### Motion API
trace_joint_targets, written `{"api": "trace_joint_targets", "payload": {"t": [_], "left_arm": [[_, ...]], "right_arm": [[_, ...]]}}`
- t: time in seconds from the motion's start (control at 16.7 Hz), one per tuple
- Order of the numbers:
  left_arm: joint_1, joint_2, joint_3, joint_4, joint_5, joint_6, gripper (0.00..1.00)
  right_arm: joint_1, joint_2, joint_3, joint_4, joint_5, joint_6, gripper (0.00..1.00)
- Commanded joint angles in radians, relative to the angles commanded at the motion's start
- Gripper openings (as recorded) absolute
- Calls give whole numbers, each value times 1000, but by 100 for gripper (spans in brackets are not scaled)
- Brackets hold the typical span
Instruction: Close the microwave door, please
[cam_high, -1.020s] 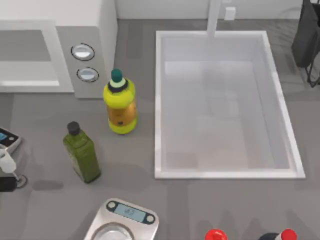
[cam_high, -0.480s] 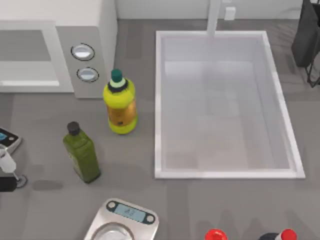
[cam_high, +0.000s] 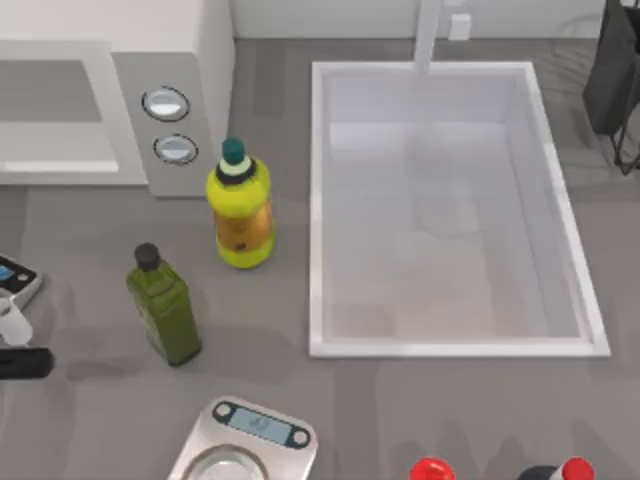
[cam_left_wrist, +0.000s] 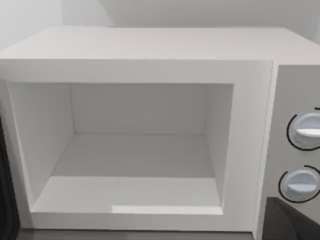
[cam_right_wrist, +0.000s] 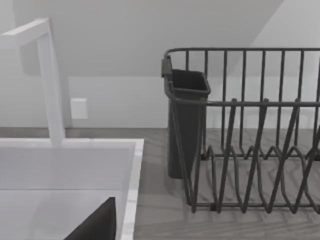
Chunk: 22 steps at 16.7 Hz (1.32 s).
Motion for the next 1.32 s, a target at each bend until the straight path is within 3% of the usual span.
{"api": "trace_joint_targets", "payload": {"t": [0.24, 0.42, 0.72, 1.02, 1.32], "left_arm": [[-155, 18, 35, -17, -155, 0, 0], [-188, 23, 44, -21, -188, 0, 0], [-167, 36, 47, -7, -167, 0, 0], [-44, 150, 85, 65, -44, 2, 0], [-29, 152, 76, 76, -28, 2, 0]], "right_arm": [[0, 0, 0, 0, 0, 0, 100], [0, 0, 0, 0, 0, 0, 100], [0, 0, 0, 0, 0, 0, 100], [0, 0, 0, 0, 0, 0, 100], [0, 0, 0, 0, 0, 0, 100]]}}
